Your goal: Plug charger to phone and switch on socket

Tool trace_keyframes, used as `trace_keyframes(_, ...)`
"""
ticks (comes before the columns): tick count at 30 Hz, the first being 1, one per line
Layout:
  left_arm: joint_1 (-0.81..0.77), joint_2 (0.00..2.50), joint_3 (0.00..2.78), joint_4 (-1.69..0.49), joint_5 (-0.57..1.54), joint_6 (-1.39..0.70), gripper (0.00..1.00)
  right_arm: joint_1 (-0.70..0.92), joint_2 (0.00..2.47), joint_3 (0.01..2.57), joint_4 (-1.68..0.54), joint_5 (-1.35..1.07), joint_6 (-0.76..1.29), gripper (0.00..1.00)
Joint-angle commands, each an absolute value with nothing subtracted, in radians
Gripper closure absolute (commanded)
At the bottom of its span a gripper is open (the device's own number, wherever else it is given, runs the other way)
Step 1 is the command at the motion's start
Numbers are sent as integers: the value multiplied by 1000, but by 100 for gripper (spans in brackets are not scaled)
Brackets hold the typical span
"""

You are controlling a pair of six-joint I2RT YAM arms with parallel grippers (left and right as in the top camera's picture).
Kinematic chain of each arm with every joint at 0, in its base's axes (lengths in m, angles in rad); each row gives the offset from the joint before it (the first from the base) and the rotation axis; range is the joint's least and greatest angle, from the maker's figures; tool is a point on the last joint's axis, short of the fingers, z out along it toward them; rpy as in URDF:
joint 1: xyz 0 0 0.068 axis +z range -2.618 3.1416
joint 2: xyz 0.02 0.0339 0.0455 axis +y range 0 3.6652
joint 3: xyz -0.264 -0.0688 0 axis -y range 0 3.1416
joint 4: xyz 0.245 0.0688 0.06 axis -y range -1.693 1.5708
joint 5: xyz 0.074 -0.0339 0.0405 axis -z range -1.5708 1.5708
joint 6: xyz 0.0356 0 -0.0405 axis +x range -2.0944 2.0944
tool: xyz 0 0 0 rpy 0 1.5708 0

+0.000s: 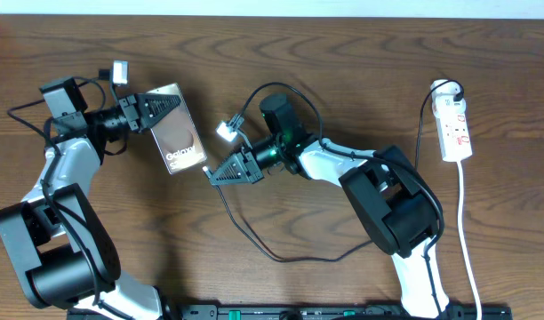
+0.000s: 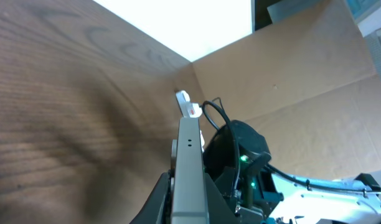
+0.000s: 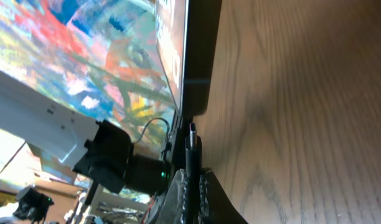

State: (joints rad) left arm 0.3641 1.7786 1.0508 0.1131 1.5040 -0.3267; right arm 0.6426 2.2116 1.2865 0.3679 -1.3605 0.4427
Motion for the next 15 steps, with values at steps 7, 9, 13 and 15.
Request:
trace_keyframes(7, 370, 1783, 1049, 227, 1499, -496, 92, 657, 2201, 1299, 528, -1297, 695, 99)
trace_keyframes(9, 370, 1783, 1049, 227, 1488, -496, 92, 662, 2201, 1299, 529, -1301, 695, 99)
trace_keyframes(13, 370, 1783, 1049, 229, 1460, -508, 93, 670, 2201, 1299, 539, -1304, 695, 99)
trace_keyframes(15, 370, 1783, 1049, 231, 1453, -512, 92, 672, 2201, 1299, 544, -1304, 695, 99)
